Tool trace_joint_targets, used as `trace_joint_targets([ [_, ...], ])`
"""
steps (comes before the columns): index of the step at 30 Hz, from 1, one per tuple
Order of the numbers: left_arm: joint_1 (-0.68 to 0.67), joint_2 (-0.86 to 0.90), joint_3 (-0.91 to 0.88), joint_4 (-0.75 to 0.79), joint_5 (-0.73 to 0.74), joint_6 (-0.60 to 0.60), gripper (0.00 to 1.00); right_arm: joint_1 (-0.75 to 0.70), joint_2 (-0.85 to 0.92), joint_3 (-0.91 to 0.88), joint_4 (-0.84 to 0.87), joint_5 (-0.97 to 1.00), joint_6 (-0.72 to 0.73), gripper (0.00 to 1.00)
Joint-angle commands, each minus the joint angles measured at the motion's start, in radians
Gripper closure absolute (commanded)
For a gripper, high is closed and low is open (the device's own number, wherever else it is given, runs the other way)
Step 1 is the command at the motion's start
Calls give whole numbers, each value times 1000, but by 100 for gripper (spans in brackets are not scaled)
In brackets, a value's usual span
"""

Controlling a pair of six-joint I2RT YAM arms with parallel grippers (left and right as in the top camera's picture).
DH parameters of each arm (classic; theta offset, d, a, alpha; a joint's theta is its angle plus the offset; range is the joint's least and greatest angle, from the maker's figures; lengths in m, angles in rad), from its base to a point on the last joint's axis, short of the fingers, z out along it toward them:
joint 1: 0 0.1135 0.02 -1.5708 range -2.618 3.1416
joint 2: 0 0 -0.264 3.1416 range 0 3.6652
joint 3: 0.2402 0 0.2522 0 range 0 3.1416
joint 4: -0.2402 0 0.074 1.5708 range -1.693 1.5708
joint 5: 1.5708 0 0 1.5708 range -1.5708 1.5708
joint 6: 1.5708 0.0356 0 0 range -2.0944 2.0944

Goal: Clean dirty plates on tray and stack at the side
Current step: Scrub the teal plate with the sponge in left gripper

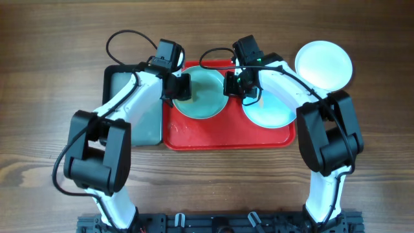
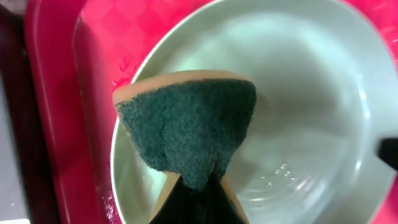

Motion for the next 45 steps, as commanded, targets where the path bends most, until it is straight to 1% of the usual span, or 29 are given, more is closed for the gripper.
trace_joint_targets([
  [1, -5, 24, -6, 2, -10, 12, 96, 4, 11, -8, -5, 36, -63, 96],
  [9, -5, 88, -6, -13, 23, 3, 96, 54, 11, -8, 1, 86, -76, 96],
  [15, -5, 135, -6, -30, 216, 4, 96, 88, 11, -8, 11, 113, -77, 96],
  [18, -5, 135, -6, -28, 275, 4, 96, 88, 11, -8, 10, 113, -77, 96],
  [23, -4, 132, 11, -37, 288, 5, 96, 88, 11, -8, 11, 114, -77, 96],
  [27, -4, 101, 108, -97, 287, 5, 96, 88, 11, -8, 11, 132, -77, 96],
  [30, -4, 53, 154, -108, 251, 4, 96, 88, 11, -8, 11, 132, -77, 96],
  [36, -4, 29, 158, -153, 39, 4, 96, 88, 11, -8, 11, 132, -77, 96],
  [38, -4, 29, 158, -171, -8, 5, 96, 88, 11, -8, 11, 132, -77, 96],
  [41, -4, 37, 158, -194, -40, 5, 96, 88, 11, -8, 11, 131, -77, 96],
  [45, -4, 56, 143, -199, -41, 5, 96, 88, 11, -8, 10, 132, -77, 96],
])
